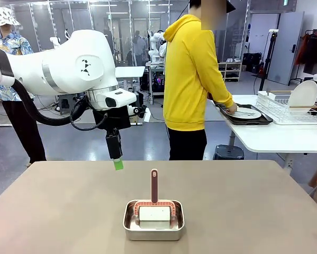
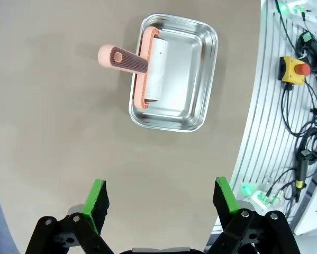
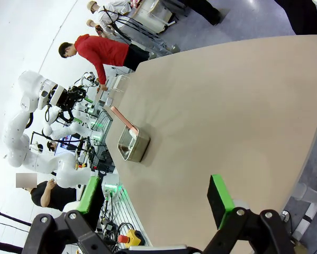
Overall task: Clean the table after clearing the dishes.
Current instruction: When the right (or left) Handle tray is removed, use the right hand (or left hand) to clean the right (or left) side of the table with the Lint Roller.
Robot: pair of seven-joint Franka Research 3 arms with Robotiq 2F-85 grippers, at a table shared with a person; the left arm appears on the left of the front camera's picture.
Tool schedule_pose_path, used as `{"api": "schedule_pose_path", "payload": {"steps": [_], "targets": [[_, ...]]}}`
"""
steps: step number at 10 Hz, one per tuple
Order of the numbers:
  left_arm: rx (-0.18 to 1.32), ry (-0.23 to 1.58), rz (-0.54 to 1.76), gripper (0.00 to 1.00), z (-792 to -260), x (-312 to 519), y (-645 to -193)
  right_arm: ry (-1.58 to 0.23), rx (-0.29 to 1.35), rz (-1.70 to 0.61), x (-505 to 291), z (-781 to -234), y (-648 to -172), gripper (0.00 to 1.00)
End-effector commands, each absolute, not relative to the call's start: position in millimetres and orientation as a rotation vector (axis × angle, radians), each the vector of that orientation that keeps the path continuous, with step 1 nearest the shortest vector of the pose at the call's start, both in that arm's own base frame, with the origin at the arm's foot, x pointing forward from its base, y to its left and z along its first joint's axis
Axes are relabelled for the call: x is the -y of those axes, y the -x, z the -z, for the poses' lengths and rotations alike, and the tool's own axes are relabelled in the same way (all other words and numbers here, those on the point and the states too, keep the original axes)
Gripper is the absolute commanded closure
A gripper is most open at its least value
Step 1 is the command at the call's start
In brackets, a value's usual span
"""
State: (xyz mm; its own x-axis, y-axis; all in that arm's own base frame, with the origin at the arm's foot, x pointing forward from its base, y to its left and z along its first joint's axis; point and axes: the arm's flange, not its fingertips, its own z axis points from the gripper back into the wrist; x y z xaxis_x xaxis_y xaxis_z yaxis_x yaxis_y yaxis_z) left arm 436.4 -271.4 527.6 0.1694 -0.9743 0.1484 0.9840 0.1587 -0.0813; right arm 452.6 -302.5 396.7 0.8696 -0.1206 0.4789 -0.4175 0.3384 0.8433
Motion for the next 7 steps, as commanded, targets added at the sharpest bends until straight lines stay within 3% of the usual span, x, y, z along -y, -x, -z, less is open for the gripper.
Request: {"api": "schedule_pose_path", "payload": {"steps": [1,7], "targets": [[0.090,0.158,1.437,0.00,-528,286,-440,-1.230,0.524,-0.205,298,-399,-448,0.00],[0.005,0.050,1.528,0.00,-526,364,-465,-1.230,0.524,-0.205,298,-399,-448,0.00]]}}
